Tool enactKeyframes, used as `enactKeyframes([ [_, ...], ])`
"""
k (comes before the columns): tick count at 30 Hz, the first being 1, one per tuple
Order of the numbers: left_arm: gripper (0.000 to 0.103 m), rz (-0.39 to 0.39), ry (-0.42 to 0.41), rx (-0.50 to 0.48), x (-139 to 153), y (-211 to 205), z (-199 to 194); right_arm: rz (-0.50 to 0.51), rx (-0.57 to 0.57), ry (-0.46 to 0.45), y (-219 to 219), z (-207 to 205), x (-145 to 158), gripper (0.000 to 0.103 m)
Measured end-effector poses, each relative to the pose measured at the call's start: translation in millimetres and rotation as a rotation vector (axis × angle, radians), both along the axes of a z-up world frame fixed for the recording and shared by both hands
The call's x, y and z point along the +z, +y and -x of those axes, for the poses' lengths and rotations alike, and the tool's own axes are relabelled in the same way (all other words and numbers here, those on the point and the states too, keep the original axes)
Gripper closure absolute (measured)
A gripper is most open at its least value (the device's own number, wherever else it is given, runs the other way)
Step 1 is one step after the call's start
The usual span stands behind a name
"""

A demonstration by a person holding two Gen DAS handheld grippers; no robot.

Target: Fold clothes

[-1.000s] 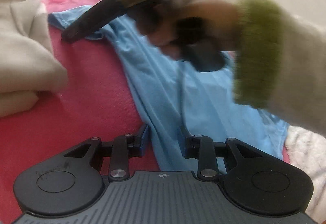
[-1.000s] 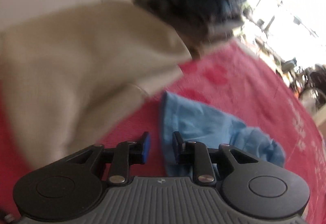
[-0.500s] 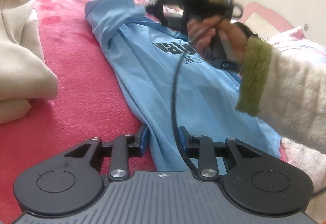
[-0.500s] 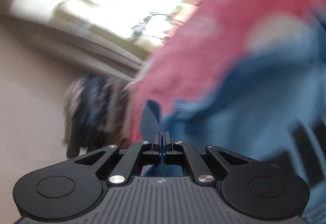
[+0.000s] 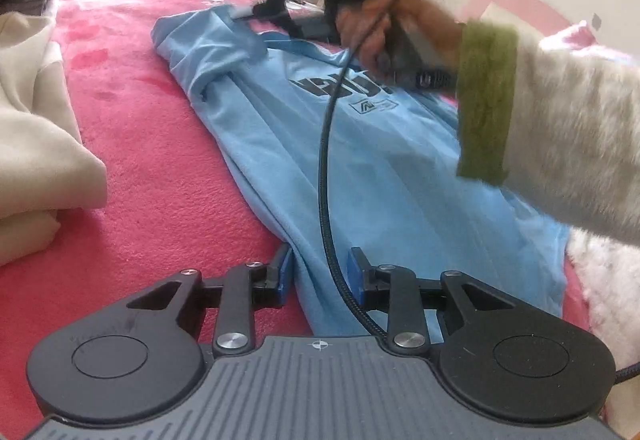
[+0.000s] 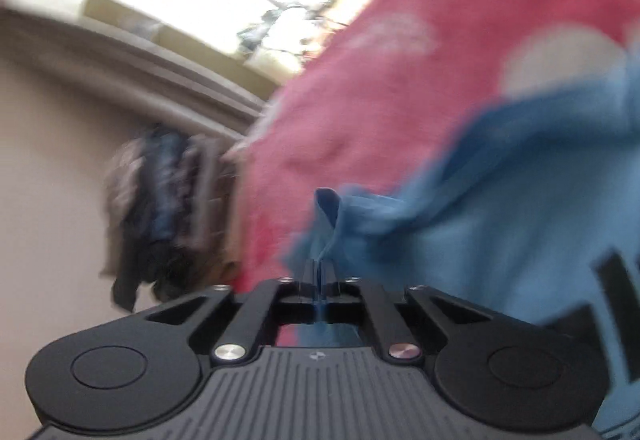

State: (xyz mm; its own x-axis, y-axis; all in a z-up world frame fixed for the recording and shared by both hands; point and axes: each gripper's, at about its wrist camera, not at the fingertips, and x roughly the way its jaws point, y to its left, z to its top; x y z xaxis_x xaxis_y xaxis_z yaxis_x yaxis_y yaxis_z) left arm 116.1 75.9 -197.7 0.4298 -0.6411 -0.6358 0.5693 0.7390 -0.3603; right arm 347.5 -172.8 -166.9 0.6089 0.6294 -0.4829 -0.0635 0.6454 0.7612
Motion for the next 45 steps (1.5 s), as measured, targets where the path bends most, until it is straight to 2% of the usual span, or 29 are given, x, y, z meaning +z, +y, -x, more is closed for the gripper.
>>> enactKeyframes([
  [5, 0.081, -0.003, 0.020, -0.009, 3.2, -1.0, -1.7, 0.028, 0.162, -0.108, 57.6, -3.5, 49.4, 0.101],
  [8, 0.082, -0.019, 0.022, -0.017, 2.6, -1.1, 0.0, 0.069, 0.275, -0.134, 108.9, -9.7, 56.7, 0.101],
  [12, 0.082, -0.033, 0.024, -0.028, 1.9, -2.1, 1.0, 0.099, 0.368, -0.107, 162.0, -16.0, 44.7, 0.101],
  [18, 0.082, -0.020, 0.036, -0.037, 0.5, 0.1, 1.8, 0.151, 0.457, 0.000, 205.9, -21.1, 8.2, 0.101],
  [22, 0.082, -0.015, 0.033, -0.043, -0.7, 1.2, 2.4, 0.086, 0.439, -0.010, 193.9, -18.2, 11.1, 0.096],
  [24, 0.082, -0.014, 0.034, -0.045, -0.8, 1.7, 2.5, 0.037, 0.408, -0.070, 177.8, -12.8, 25.8, 0.091],
  [26, 0.082, -0.012, 0.036, -0.050, -0.3, 3.4, 2.0, 0.030, 0.396, -0.131, 159.5, -2.6, 42.0, 0.090],
  [27, 0.082, -0.012, 0.040, -0.053, -0.1, 4.5, 1.7, 0.060, 0.405, -0.158, 151.2, 4.2, 49.8, 0.090],
  [30, 0.082, -0.012, 0.050, -0.048, 5.7, 13.1, -0.5, 0.245, 0.475, -0.221, 140.3, 28.3, 64.7, 0.090],
  [33, 0.080, -0.002, 0.038, -0.005, 15.1, 32.3, -3.8, 0.407, 0.572, -0.229, 144.5, 51.5, 61.5, 0.090],
  [35, 0.079, -0.008, 0.022, 0.041, 21.5, 49.0, -6.6, 0.479, 0.595, -0.228, 149.7, 62.1, 54.3, 0.090],
  [37, 0.079, -0.018, 0.011, 0.101, 30.2, 65.9, -11.1, 0.488, 0.583, -0.218, 150.6, 64.8, 47.0, 0.090],
  [39, 0.079, -0.015, -0.023, 0.170, 45.0, 80.7, -14.2, 0.454, 0.553, -0.203, 145.5, 63.4, 40.0, 0.090],
  [42, 0.076, -0.017, -0.072, 0.159, 61.9, 91.9, -20.5, 0.458, 0.543, -0.197, 139.3, 61.8, 33.4, 0.090],
  [45, 0.069, -0.021, -0.120, 0.145, 78.4, 102.5, -26.9, 0.432, 0.496, -0.248, 111.0, 62.3, 49.5, 0.090],
])
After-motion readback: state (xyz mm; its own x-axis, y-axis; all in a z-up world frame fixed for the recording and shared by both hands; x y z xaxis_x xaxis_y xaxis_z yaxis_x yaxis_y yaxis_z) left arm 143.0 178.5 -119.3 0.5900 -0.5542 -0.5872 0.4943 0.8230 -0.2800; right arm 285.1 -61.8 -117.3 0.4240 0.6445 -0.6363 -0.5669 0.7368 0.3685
